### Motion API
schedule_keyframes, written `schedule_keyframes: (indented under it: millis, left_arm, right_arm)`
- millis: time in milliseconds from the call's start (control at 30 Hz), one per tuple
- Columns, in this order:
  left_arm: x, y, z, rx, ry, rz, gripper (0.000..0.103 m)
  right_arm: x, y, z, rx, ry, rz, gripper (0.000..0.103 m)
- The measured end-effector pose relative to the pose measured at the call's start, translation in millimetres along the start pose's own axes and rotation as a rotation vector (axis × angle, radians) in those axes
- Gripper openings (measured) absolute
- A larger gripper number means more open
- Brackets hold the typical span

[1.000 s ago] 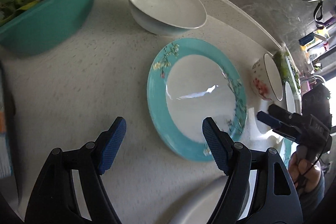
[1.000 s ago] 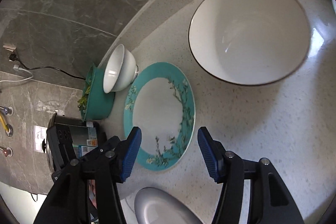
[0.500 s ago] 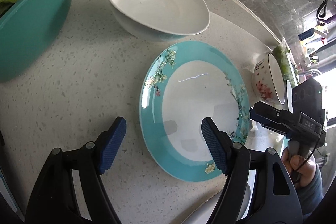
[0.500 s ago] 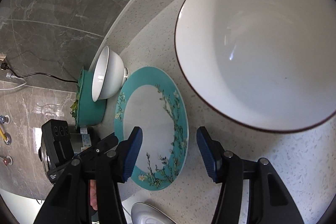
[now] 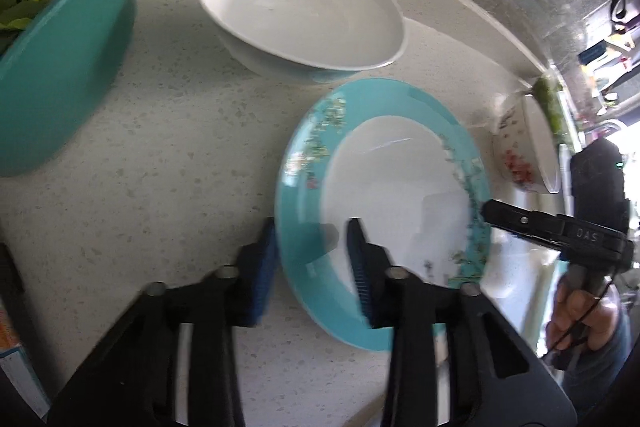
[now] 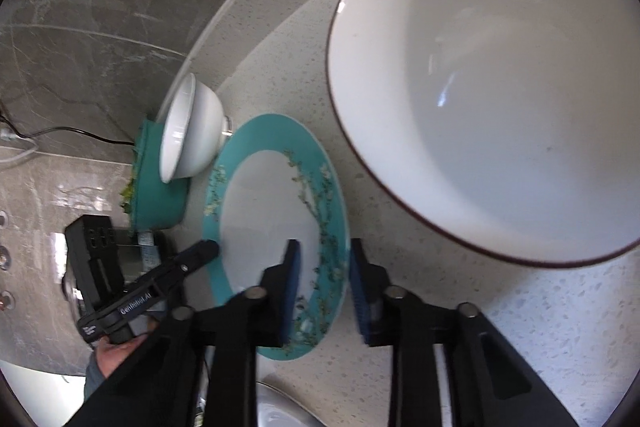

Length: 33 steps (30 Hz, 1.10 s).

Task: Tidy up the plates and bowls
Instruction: 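Close both grippers on the rim of the teal floral plate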

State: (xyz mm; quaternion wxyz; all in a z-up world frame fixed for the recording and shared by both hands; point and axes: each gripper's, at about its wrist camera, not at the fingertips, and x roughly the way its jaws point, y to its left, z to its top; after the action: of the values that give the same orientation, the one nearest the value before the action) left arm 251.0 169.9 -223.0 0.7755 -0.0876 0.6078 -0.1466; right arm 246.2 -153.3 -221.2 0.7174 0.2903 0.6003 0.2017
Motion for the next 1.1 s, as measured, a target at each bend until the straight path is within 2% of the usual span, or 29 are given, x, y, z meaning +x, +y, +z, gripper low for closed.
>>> schedule_keyframes:
  millis: [67,233,533,833,1100]
  left_arm:
    - [0,-1,-1,0.013,-0.005,0.025,0.018]
    - [1,-11,-2,0.054,-0.014,0.082,0.019]
    - [-1,-12,-7,0.036,0.002,0.075,0.018]
    - [-29,-22,-19,0.048,-0.038,0.073,0.018]
    - [-68,-40,-58,0.066,-0.073,0.057,0.018]
  right_arm:
    - [0,1,0,-0.016,0.007,-0.029,0.015]
    - [0,4,0,-0.041,0.011,-0.066,0.013]
    - [-3,7,-3,-0.049,0.009,-0.074,0.013]
    - [-20,16,-11,-0.068,-0.001,-0.073,0.013]
    - [-50,31,-36,-0.111,-0.028,-0.078,0.013]
